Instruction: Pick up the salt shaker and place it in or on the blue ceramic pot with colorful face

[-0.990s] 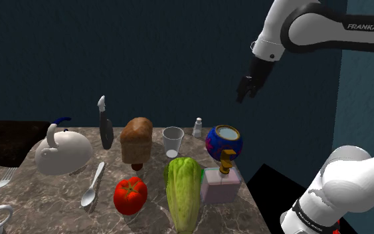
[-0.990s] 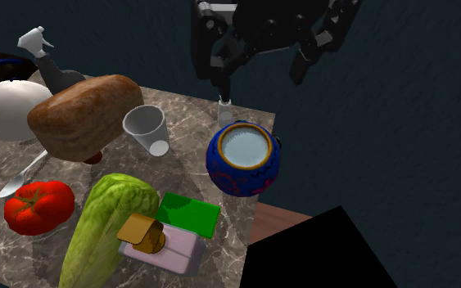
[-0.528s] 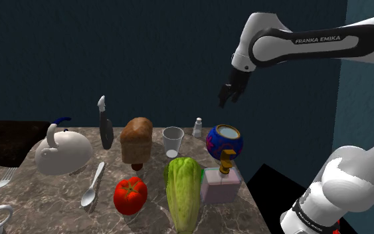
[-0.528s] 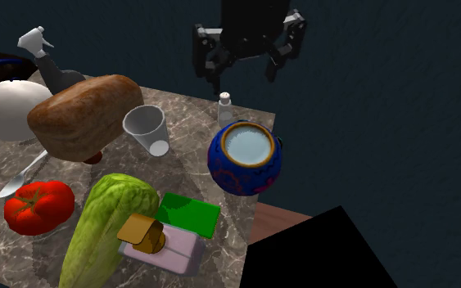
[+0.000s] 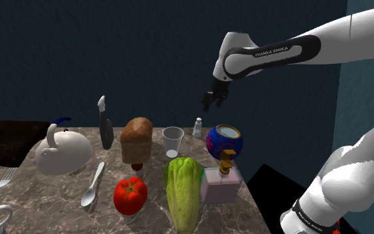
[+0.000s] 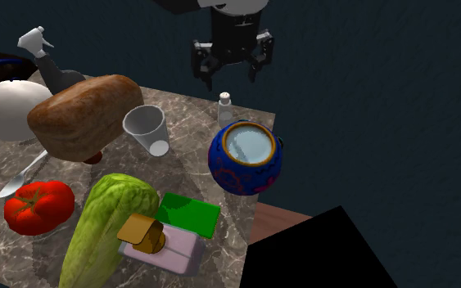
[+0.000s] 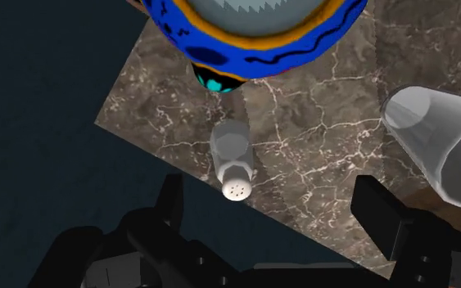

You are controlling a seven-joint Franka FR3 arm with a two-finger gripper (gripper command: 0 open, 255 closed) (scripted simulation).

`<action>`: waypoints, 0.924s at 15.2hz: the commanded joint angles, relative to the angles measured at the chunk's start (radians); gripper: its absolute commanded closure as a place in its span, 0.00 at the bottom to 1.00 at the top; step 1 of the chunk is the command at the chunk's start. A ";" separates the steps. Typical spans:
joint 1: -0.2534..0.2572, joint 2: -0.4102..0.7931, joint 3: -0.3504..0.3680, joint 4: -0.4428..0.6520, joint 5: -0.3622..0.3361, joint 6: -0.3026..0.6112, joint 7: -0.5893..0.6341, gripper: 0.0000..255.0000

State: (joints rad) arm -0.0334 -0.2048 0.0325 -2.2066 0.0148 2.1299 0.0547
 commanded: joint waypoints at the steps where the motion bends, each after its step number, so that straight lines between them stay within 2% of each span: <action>1: -0.004 0.080 -0.005 0.035 0.001 0.045 -0.009 0.00; 7: -0.011 0.284 -0.012 0.163 0.006 0.120 -0.023 0.00; 14: -0.010 0.344 -0.011 0.133 0.006 0.210 -0.022 0.00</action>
State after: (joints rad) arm -0.0444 0.1270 0.0210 -2.0679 0.0208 2.3215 0.0308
